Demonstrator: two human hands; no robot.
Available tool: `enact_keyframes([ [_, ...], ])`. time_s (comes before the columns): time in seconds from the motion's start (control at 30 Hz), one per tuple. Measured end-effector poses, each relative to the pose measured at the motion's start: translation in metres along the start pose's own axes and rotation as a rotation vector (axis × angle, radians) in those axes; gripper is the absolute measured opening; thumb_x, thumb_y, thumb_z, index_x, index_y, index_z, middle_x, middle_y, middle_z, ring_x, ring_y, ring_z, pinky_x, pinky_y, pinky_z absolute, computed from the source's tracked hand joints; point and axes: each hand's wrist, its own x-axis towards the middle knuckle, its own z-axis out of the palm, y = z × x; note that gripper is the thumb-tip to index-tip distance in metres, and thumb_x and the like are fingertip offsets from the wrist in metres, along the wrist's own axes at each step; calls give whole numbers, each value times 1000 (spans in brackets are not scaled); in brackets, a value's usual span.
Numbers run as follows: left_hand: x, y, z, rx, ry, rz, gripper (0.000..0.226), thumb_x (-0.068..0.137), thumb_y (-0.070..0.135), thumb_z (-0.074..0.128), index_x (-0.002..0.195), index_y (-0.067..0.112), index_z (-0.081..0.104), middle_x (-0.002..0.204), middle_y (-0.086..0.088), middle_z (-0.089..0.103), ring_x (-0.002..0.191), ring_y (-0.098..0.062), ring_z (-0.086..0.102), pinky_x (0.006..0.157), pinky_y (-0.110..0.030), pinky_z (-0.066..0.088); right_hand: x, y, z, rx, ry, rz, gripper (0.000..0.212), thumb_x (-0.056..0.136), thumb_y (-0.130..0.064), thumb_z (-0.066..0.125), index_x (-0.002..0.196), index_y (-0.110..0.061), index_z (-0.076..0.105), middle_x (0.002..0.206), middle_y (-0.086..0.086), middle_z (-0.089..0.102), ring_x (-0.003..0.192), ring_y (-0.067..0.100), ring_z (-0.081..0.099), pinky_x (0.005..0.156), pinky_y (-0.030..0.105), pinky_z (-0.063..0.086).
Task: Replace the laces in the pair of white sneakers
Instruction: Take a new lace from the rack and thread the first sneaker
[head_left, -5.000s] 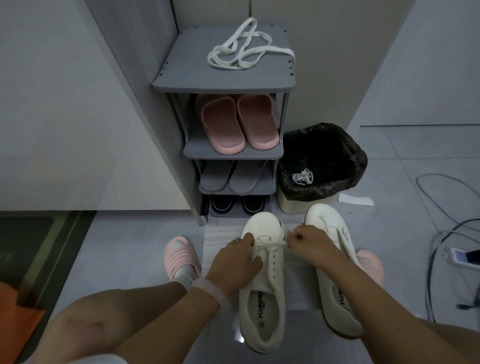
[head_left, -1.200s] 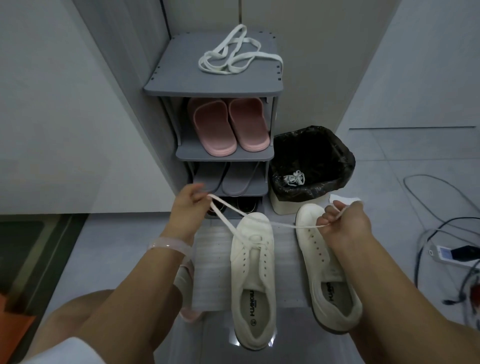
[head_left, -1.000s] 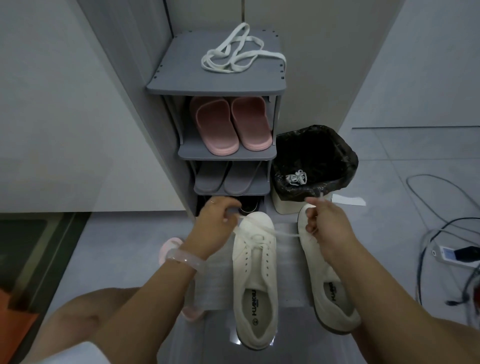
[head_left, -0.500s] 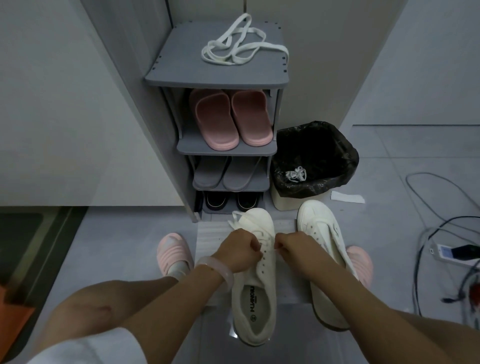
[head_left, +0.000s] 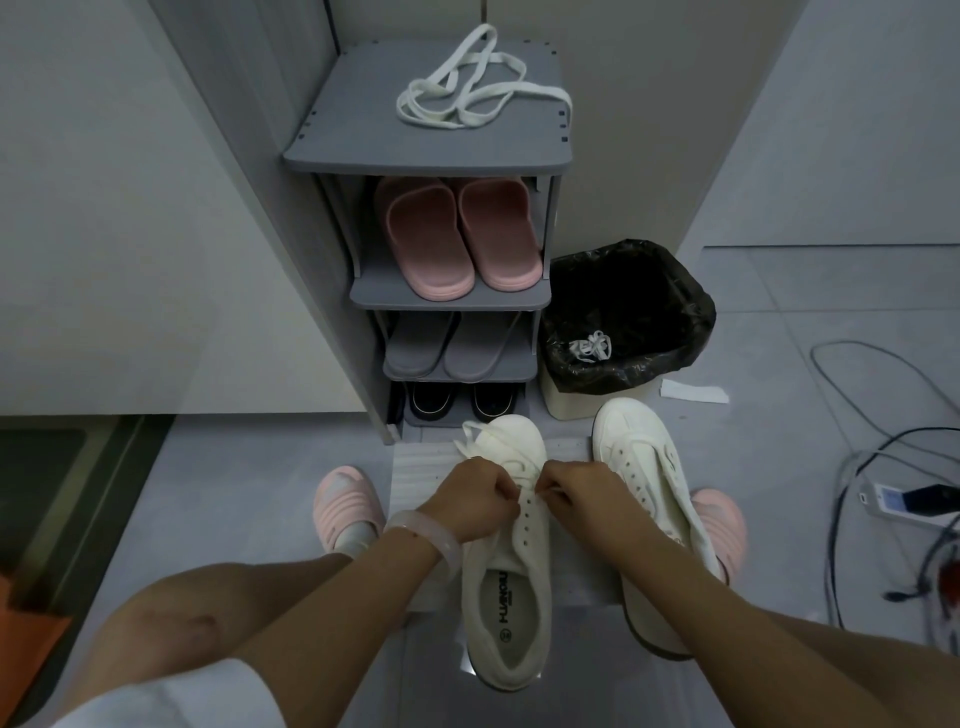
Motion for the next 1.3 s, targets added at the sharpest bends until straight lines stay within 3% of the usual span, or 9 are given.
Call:
enact_keyframes([
  [0.2,-1,-1,-1,-20,-16,-11,21,85,7,55,98,-1,69,90,-10,65,84,-12,55,56,-2,34,-4,-1,3,34,39,8,15,91,-14,48,91,-6,60,86,10,65,79,23,59,69,32,42],
  [0.3,-3,0,-3,-51,-39,-9,25,87,7,48,98,-2,69,98,-14,69,89,-20,61,69,-18,46,-6,-2,4,80,64,30,15,92,-14,48,91,-5,60,87,10,66,78,24,59,69,33,43],
  [0.43,-4,0,-3,-29,-32,30,25,85,5,50,99,-1,70,102,-14,69,87,-13,56,71,-17,42,-6,-4,4,85,29,41,15,93,-13,47,92,-4,59,88,10,66,80,23,60,68,30,42],
  [0.57,-5,-1,2,62,1,83,23,86,17,60,105,10,69,105,-8,60,87,-9,46,73,-15,36,-8,-7,9,-17,4,35,13,95,-20,44,92,-10,51,89,7,61,80,21,57,63,26,35],
  [0.7,-6,-2,6,102,79,63,22,85,29,62,104,20,70,102,-6,53,94,-18,52,77,-20,37,-6,-7,3,150,75,156,9,94,-21,50,88,-16,44,80,0,55,70,14,50,54,19,33],
  [0.9,-2,-3,4,45,34,93,20,86,22,62,101,14,73,99,-6,68,95,-15,56,78,-22,40,-4,-12,7,93,11,117,15,96,-17,43,97,-5,53,90,12,63,79,24,57,65,29,39],
  [1.1,-2,-1,10,36,38,38,19,86,19,59,95,10,73,91,-12,60,91,-27,59,78,-30,45,-1,-11,3,164,-31,105,11,95,-22,47,98,-13,51,90,9,63,77,20,56,63,24,38],
  [1.2,0,-1,17,82,60,16,26,88,9,48,102,9,70,98,-12,55,97,-30,56,82,-31,44,-3,-13,4,258,-85,112,32,91,-34,52,119,-18,48,104,7,62,88,18,58,72,26,44],
  [1.3,2,-2,19,94,69,12,28,90,6,44,108,6,65,107,-17,53,101,-29,53,81,-26,40,-1,-12,6,113,-148,94,46,87,-39,53,130,-27,43,119,6,49,109,22,47,88,32,42],
])
